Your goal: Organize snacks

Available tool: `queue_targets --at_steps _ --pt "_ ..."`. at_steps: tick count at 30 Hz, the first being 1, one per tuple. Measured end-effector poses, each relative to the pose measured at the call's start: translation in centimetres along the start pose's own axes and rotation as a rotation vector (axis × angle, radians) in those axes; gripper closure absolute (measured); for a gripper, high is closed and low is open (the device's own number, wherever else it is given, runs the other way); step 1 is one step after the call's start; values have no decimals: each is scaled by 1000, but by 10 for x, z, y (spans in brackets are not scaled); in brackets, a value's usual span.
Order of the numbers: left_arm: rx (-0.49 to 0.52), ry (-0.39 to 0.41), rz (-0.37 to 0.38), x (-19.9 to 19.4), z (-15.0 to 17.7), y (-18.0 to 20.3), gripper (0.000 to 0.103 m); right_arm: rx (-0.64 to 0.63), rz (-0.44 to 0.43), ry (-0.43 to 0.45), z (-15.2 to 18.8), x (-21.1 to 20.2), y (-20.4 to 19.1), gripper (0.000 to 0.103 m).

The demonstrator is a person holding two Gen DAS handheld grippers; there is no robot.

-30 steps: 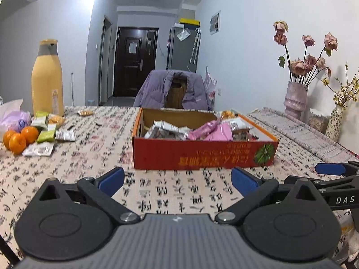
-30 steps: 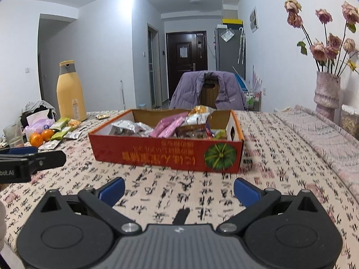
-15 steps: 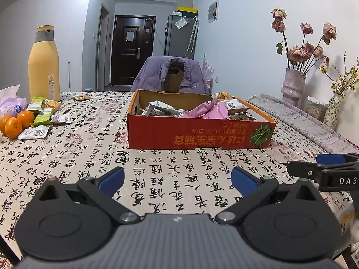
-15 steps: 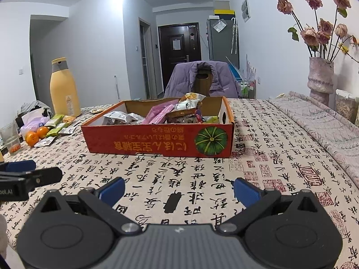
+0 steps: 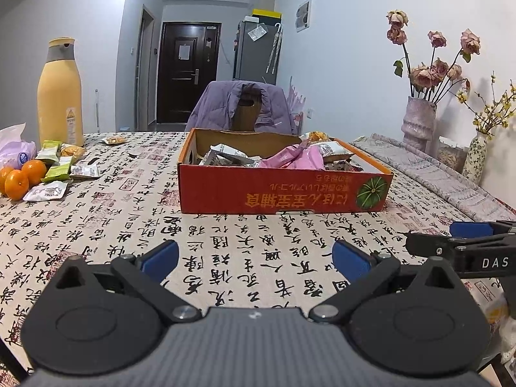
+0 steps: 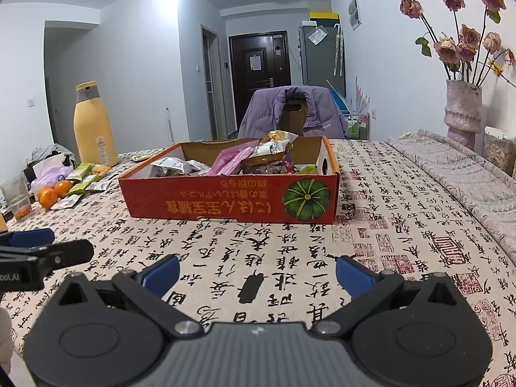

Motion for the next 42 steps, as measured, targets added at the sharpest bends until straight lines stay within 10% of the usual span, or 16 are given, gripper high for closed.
queue_targets --at_steps 42 --pt "1 0 6 -3 2 2 0 1 0 -3 1 0 0 0"
Point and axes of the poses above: each gripper's, at about its wrist camera, not at the fingertips, and x roughly the way its jaws point, y to its right, z to its underside, the point moved 7 cm from there along x, roughly the way its jaws point, and after that the axes turned 12 degrees about y, right-handed, at the moved point
